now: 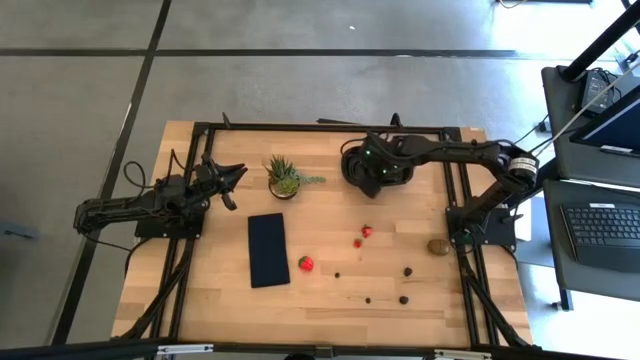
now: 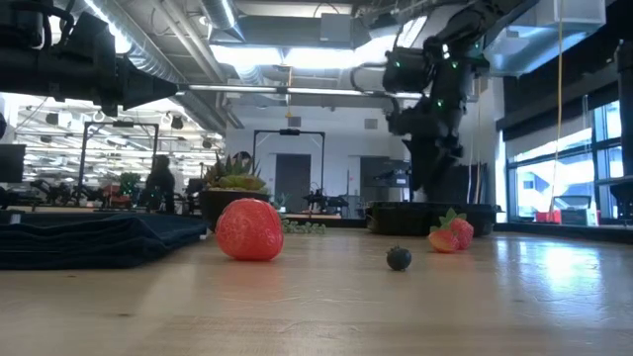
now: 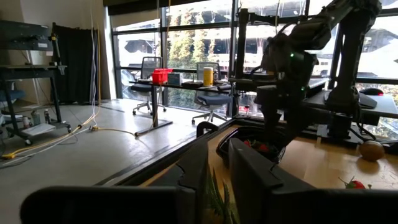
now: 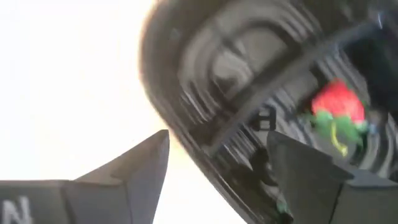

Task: Pick and placing Produce into tupperware
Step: Put the kiwi into the black container, then put the strawberry into the black container

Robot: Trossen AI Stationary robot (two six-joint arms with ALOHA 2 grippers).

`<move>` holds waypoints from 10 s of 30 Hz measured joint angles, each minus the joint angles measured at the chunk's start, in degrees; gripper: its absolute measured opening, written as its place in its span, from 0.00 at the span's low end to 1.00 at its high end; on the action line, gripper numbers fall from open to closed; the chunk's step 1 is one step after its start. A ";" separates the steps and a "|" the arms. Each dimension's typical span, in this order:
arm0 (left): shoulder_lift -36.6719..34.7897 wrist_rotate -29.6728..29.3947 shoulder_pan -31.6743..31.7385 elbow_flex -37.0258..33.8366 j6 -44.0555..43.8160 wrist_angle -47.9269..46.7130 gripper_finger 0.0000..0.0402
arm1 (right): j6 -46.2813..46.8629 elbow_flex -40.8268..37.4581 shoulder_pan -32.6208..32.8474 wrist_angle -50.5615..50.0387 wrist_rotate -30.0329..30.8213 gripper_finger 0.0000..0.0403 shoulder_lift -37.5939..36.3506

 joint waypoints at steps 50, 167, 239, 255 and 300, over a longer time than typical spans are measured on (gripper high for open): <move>0.00 0.00 -0.01 0.00 -0.09 0.17 0.15 | 33.27 4.76 35.80 -35.55 0.02 0.98 0.04; 0.02 0.00 0.00 -0.02 0.00 -0.53 0.04 | 18.77 5.78 -3.06 -10.26 12.82 0.63 0.07; 0.02 -0.04 0.00 0.00 2.86 -0.44 0.20 | 9.82 0.85 -7.11 0.90 10.69 0.72 0.02; 0.00 -0.04 0.00 0.00 2.93 -0.44 0.12 | 3.30 9.44 5.72 -5.76 -1.70 0.72 -0.02; 0.01 -0.27 -0.02 0.00 3.02 -0.43 0.07 | -10.68 9.33 29.77 -11.18 4.07 0.72 9.94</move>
